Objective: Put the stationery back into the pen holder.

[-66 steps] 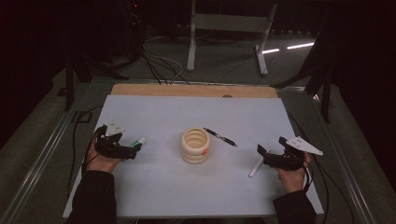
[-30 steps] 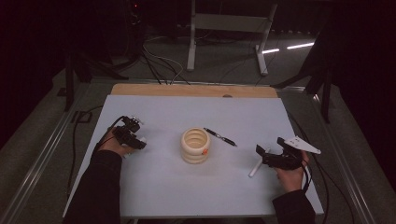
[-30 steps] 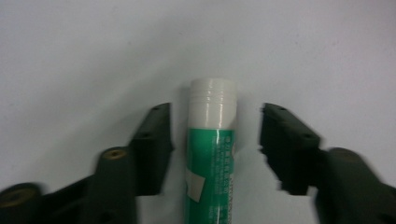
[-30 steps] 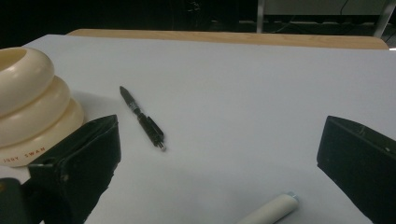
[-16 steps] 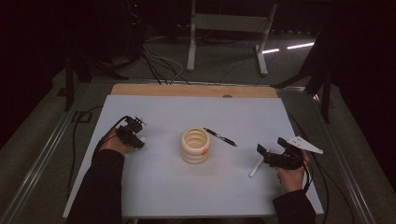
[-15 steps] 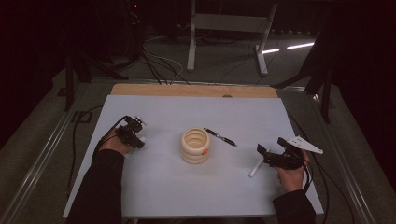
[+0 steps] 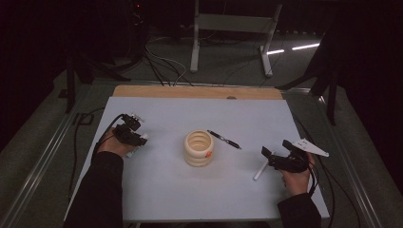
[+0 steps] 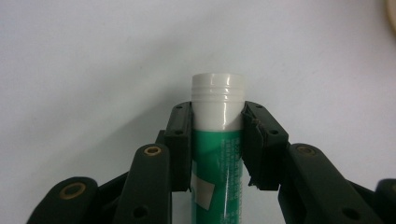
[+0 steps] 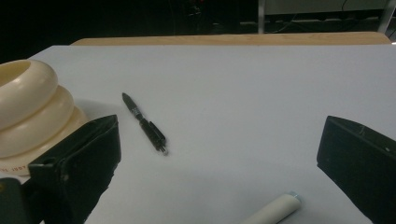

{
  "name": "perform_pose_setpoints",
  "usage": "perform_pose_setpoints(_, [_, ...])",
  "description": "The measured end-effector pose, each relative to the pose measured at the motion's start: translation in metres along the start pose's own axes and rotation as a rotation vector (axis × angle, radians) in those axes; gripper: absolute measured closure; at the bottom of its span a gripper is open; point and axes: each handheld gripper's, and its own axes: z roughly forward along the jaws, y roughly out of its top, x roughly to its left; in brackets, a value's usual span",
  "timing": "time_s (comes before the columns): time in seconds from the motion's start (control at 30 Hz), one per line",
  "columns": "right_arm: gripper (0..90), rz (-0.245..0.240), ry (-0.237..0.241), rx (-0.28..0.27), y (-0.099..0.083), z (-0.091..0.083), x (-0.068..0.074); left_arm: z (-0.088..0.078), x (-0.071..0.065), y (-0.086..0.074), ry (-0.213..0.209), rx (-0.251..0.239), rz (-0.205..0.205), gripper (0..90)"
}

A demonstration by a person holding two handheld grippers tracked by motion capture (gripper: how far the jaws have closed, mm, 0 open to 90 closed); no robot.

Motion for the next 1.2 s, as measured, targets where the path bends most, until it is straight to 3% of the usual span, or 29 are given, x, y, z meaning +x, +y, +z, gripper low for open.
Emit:
perform_pose_setpoints(0.37, [0.0, 0.009, 0.003, -0.002, 0.000, 0.000, -0.001, -0.014, -0.010, 0.008, -0.020, -0.123, -0.008, 66.3])
perform_pose_setpoints(0.63, [0.0, 0.014, 0.002, -0.001, 0.000, 0.000, -0.002, -0.025, -0.019, 0.014, -0.002, -0.194, 0.004, 66.3])
perform_pose_setpoints(1.2, [0.0, 0.025, 0.005, -0.006, 0.000, -0.001, -0.003, -0.031, -0.034, 0.025, -0.024, -0.292, 0.006, 66.3])
